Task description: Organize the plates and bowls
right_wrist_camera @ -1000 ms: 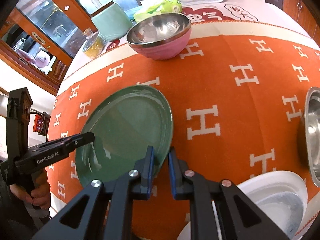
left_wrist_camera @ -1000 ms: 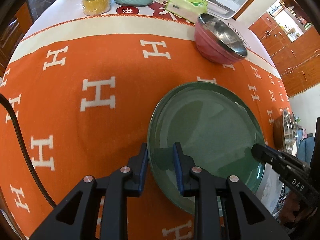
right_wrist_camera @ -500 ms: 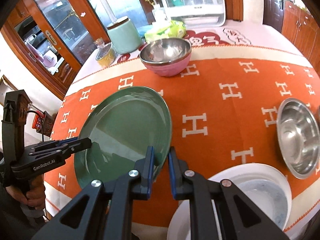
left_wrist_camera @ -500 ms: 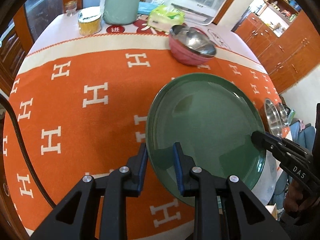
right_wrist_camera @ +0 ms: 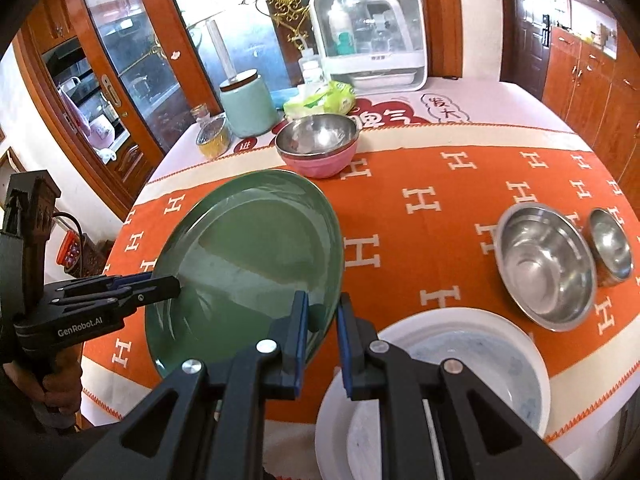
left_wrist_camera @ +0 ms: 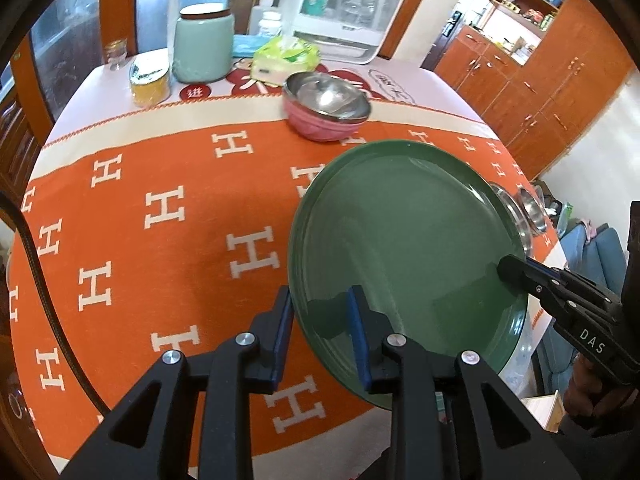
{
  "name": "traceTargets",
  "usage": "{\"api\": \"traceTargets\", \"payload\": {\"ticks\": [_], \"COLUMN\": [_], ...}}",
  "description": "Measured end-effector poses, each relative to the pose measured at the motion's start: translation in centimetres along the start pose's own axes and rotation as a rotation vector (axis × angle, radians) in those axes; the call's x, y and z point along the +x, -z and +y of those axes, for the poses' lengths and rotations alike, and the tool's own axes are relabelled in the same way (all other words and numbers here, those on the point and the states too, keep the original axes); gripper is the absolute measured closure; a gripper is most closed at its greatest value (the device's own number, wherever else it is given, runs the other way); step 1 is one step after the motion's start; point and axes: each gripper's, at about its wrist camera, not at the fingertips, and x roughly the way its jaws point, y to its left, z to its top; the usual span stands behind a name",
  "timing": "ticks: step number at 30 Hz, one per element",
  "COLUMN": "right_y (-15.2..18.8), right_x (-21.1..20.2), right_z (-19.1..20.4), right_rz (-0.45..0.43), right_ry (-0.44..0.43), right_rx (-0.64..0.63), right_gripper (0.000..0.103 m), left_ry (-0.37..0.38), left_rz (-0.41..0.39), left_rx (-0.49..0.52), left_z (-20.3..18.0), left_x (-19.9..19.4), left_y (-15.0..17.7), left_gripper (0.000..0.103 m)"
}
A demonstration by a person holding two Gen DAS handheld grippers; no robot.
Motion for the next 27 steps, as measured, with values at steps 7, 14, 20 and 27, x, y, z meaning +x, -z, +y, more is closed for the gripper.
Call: {"api": "traceTargets", "payload": {"ticks": [7, 14, 20, 27], "right_y": [1.8, 4.3, 6.1, 8.0], "right_x": [-2.3, -4.5, -6.1, -7.4], "right_z": [-1.3, -3.1, -5.3, -7.3], "right_rz": [-0.027, -0.038, -0.049, -0.04], "right_ry": [0.032, 0.07, 0.106, 0.149], "right_rx": [0.034, 0.083, 0.148, 0.206], "right_gripper": [0.089, 0.089, 0.089, 0.088], "left_ry": [0.037, 0.08, 0.099, 0.123], "left_rz": [-0.025, -0.013, 0.006, 0.042], "left_rx": [0.037, 0.078, 0.157, 0.223], "left_z": [-2.2, -5.0, -8.1, -11.1], "left_x": [-1.0, -0.8, -0.4, 0.4], "left_y": [0.9, 2.1, 2.7, 3.4], "left_gripper": [0.078, 0.078, 0.078, 0.077]}}
